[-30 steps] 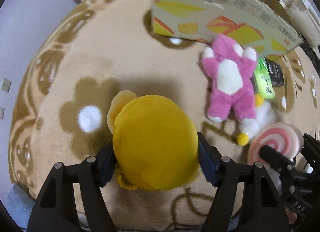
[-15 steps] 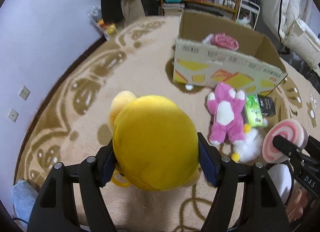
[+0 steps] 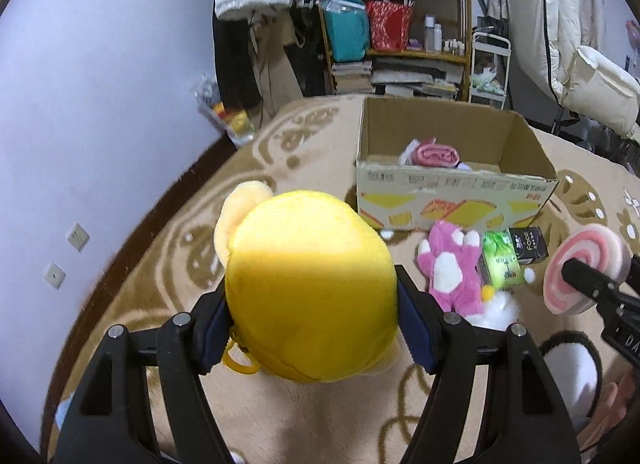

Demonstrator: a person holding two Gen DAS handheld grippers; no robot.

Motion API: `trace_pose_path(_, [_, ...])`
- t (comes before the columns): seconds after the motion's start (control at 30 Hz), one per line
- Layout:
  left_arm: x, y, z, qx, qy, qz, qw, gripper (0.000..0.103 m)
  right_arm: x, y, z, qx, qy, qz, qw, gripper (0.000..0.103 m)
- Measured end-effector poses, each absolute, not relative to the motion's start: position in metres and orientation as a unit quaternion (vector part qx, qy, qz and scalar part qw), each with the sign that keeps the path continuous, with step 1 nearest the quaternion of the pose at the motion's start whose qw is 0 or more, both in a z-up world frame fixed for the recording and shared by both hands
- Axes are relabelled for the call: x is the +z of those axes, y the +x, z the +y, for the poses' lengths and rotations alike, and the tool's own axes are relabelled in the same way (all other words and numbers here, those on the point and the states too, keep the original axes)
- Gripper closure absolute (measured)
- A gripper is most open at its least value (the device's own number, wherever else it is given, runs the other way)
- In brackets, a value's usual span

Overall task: Organize soft objects
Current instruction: 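Lift the duck with the left tool while the right tool carries the cushion over the box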

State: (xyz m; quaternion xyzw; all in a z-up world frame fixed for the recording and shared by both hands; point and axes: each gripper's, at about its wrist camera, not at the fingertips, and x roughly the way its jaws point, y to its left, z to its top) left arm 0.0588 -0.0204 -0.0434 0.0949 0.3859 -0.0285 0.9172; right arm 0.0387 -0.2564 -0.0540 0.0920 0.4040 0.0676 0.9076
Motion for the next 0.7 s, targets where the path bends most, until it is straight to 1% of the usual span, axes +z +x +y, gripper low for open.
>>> trace_pose_path(0.33, [-0.017,0.064,-0.023,-0.029,0.091,0.331,0.939,0.032,-0.037,0.051,-0.275,0.047,0.102,0.369,0.923,0.051])
trace_pose_path(0.7, [0.001,0.097,-0.044,-0.038,0.129,0.279,0.951,0.031,-0.026,0.086,-0.294,0.035,0.103,0.346,0.932,0.051])
